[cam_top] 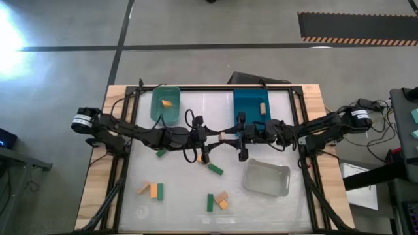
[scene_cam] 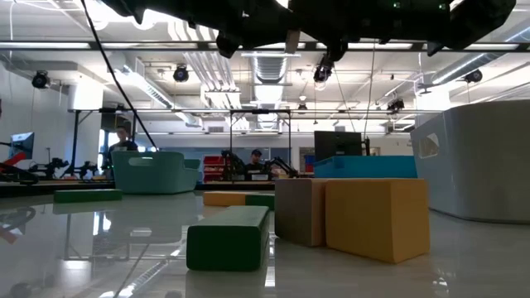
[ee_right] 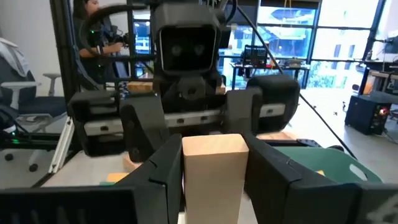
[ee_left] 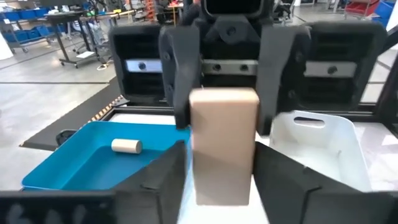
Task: Sort & place blocks by color
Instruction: Put the brown wooden block into the dark blue bin
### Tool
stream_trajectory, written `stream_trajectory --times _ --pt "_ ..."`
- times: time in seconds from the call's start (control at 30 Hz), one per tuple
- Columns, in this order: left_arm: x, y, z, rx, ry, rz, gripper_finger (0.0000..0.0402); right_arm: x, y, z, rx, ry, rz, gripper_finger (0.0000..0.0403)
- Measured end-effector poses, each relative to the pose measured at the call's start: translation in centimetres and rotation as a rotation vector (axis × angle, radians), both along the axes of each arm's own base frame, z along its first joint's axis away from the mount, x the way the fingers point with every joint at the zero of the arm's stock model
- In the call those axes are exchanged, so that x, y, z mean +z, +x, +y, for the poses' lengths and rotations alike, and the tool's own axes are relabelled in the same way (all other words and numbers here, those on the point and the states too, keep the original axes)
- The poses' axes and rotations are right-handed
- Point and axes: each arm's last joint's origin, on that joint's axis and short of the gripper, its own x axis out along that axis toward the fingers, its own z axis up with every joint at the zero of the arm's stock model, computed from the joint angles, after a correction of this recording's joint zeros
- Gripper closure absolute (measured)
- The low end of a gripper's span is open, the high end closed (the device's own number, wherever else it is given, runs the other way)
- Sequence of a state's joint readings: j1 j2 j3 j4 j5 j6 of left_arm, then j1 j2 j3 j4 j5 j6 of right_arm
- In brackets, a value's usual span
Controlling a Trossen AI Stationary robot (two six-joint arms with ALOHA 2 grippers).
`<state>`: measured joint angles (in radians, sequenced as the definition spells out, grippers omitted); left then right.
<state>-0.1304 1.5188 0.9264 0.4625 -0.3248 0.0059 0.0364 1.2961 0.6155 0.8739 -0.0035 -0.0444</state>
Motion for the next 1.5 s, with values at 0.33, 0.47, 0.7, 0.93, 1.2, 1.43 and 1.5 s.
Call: stream_trajectory --times 0.33,0.47,0.7,0.93,1.2,1.43,1.5 --pt "-0.1 -0.9 0.1 0.001 0.022 0.107 0.0187 0.7 -0.4 -0.5 -0.020 0.026 0.098 0.0281" --pt "0.2 -2.0 0.3 0.003 0.022 0.178 0.0186 2.0 -0.5 -1.5 -0.135 0.035 0.301 0.0281" --pt "0.9 -2.8 0.3 0.007 0.000 0.184 0.0185 4.2 -0.9 -5.5 -0.419 0.034 0.695 0.0281" --pt "1.0 -2.8 0.4 0.011 0.001 0.180 0.0185 3.8 -2.2 -10.9 -0.566 0.059 1.027 0.0281" --pt "0.9 -2.8 0.4 0.006 0.027 0.195 0.0185 -0.1 -2.5 -16.7 -0.474 0.161 1.238 0.0281" --pt "0.8 -2.9 0.4 0.015 0.066 0.210 0.0185 -4.6 -2.1 -20.2 -0.522 0.253 1.345 0.0281" --pt "0.7 -3.0 0.4 0.015 0.069 0.227 0.0185 -5.6 -2.0 -20.8 -0.537 0.287 1.368 0.0281"
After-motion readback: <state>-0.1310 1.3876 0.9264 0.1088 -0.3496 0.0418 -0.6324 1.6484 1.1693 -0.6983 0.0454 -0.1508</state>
